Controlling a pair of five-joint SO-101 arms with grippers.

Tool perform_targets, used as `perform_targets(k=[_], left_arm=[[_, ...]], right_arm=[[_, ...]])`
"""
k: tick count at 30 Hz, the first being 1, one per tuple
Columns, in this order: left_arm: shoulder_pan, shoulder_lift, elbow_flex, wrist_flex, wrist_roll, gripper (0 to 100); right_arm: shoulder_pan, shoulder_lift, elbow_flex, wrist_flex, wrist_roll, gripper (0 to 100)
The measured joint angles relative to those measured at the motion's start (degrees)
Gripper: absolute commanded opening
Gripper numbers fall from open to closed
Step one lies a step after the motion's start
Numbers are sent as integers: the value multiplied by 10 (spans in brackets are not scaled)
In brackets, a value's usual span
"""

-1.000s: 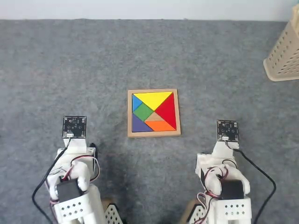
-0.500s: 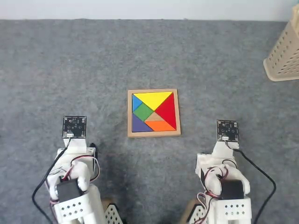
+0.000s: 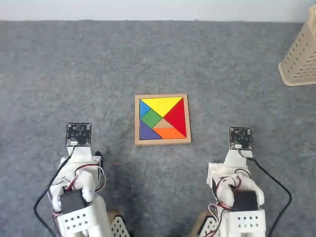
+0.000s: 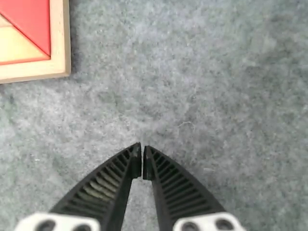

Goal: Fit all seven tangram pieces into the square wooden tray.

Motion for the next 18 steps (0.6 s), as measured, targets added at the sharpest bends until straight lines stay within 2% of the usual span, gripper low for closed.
perform_targets(k=[7, 13, 18], left_arm=[[1, 0, 0, 0, 0, 168], [67, 0, 0, 0, 0, 168], [90, 0, 0, 0, 0, 168]], right_arm=[[0, 0, 0, 0, 0, 6], [0, 0, 0, 0, 0, 6], [0, 0, 0, 0, 0, 6]])
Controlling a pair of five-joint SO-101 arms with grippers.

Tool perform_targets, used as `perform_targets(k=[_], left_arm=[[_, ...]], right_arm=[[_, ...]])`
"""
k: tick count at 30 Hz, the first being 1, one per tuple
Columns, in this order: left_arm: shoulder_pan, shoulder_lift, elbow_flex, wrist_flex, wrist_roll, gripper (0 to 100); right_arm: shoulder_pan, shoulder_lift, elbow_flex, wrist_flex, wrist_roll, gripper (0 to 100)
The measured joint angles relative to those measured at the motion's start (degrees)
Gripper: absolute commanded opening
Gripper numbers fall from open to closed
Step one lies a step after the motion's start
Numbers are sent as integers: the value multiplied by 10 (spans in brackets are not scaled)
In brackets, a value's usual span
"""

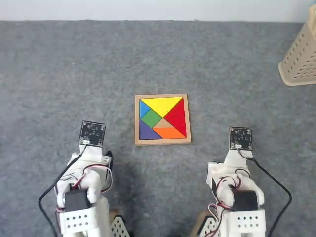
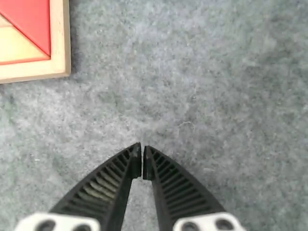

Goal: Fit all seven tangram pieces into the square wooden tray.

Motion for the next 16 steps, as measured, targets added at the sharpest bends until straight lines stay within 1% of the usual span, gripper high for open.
perform_targets(k=[16], left_arm=[[4, 0, 0, 0, 0, 168]], right_arm=[[0, 0, 0, 0, 0, 6]])
